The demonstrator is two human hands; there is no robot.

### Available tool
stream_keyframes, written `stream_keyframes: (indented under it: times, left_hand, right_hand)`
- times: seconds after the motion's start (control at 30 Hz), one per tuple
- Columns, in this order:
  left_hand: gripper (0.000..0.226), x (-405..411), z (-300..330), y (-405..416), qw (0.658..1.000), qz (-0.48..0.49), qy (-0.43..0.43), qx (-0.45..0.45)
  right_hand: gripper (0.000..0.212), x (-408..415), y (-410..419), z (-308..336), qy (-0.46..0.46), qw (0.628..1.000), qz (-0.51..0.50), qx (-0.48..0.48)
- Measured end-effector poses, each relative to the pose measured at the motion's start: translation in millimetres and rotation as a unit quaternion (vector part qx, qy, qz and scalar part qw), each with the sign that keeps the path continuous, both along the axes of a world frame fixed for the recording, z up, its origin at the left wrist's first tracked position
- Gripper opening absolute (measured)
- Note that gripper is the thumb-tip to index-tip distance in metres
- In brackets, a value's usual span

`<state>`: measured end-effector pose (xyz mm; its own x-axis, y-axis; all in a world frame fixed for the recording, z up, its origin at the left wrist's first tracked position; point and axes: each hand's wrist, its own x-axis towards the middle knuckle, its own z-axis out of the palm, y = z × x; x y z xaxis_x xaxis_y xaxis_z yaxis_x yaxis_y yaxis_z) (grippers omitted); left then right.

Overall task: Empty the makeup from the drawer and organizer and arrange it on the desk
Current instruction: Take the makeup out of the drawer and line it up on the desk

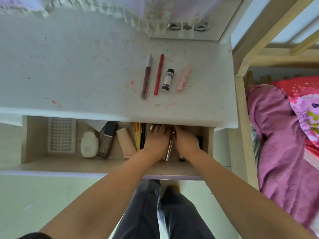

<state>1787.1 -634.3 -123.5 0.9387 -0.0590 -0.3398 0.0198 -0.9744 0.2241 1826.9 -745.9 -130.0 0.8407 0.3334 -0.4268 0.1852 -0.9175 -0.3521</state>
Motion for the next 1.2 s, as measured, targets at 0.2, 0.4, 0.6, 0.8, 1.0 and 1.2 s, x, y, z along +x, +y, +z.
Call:
stream_keyframes:
  times: [0.2, 0.4, 0.6, 0.8, 1.0, 1.2]
  left_hand:
    - [0.036, -11.1, 3.7, 0.2, 0.994, 0.052, -0.022, -0.094]
    - [0.027, -22.1, 73.4, 18.9, 0.949, 0.118, -0.029, -0.289]
    - [0.017, 36.5, 158.1, 83.6, 0.887, 0.224, -0.179, -0.362]
    - [0.006, 115.5, 144.3, 145.0, 0.881, 0.304, -0.143, -0.334]
    - [0.013, 142.6, 112.6, 146.9, 0.902, 0.316, -0.095, -0.279]
    - [0.025, 143.5, 105.6, 136.4, 0.912, 0.285, -0.123, -0.268]
  right_hand:
    - [0.033, -3.8, -7.1, 18.2, 0.049, 0.993, -0.026, 0.105]
    - [0.021, -14.4, -27.7, 85.2, 0.049, 0.984, 0.019, 0.173]
    - [0.016, 63.7, 18.8, 174.1, -0.054, 0.955, 0.014, 0.291]
    - [0.023, 154.5, 124.9, 168.6, -0.121, 0.962, 0.014, 0.244]
    - [0.026, 181.5, 143.3, 122.2, -0.197, 0.974, 0.05, 0.099]
    - [0.023, 180.3, 129.3, 110.3, -0.22, 0.97, 0.052, 0.092]
